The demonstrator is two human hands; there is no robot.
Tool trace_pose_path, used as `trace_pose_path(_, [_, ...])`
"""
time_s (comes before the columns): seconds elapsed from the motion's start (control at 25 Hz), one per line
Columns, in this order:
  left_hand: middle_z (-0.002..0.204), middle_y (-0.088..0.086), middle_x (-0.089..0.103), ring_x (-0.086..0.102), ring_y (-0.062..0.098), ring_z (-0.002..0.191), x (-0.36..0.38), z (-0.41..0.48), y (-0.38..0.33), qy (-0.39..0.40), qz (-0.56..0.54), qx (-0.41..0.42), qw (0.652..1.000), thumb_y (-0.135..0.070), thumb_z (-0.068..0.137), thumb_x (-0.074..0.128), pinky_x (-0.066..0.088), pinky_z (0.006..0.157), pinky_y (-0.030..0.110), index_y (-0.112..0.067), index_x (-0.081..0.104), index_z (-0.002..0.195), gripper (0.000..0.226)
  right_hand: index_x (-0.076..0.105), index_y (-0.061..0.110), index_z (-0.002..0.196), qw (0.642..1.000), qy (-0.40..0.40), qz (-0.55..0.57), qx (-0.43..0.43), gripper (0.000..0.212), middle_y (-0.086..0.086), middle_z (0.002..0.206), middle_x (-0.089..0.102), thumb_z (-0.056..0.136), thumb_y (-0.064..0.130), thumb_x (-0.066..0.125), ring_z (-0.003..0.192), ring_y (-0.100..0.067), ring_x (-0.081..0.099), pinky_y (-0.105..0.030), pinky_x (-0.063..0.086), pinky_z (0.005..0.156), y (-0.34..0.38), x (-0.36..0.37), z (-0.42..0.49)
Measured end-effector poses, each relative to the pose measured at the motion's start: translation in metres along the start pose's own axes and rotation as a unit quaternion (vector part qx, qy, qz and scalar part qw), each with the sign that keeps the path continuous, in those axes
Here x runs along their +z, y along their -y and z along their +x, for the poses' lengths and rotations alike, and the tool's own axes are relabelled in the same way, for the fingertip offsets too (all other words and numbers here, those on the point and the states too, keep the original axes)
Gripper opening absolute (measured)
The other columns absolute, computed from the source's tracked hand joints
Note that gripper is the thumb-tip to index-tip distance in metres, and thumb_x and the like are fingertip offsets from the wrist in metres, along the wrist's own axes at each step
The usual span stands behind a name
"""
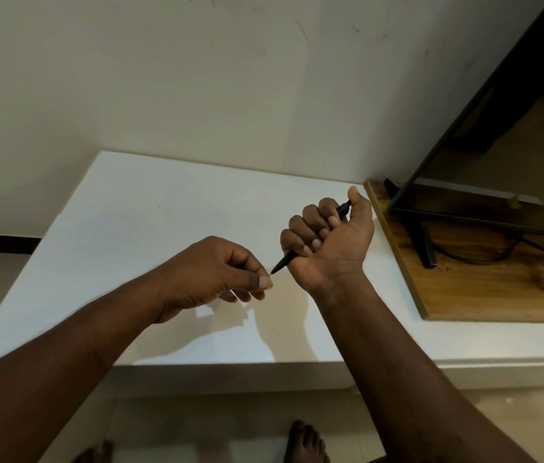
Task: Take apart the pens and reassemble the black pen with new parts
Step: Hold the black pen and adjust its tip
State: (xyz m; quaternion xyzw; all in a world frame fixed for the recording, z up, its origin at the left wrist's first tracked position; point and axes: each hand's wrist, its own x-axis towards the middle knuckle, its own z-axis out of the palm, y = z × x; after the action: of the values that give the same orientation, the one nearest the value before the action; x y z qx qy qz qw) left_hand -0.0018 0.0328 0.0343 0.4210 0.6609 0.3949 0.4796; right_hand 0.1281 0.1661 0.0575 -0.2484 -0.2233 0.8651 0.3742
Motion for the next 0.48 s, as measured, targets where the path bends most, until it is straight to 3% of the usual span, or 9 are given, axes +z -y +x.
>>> trace_pose_path(0.48, [0.089,-0.003,0.082,0.074,0.006,0.079,-0.0028,0.0008,0.0021,0.004,0.009,-0.004,1.000,-0.024,0.081,0.084,0.054,0.071,0.022,-0.030,0.083,0.091,0.012,0.031,0.020,0.057,1.000,0.003,0.021,-0.001,0.056,0.005,0.050,0.021,0.097,0.055,0.049,0.039,-0.011,0.016,-0.022,0.018,0.039,0.0007,-0.0030,0.0023])
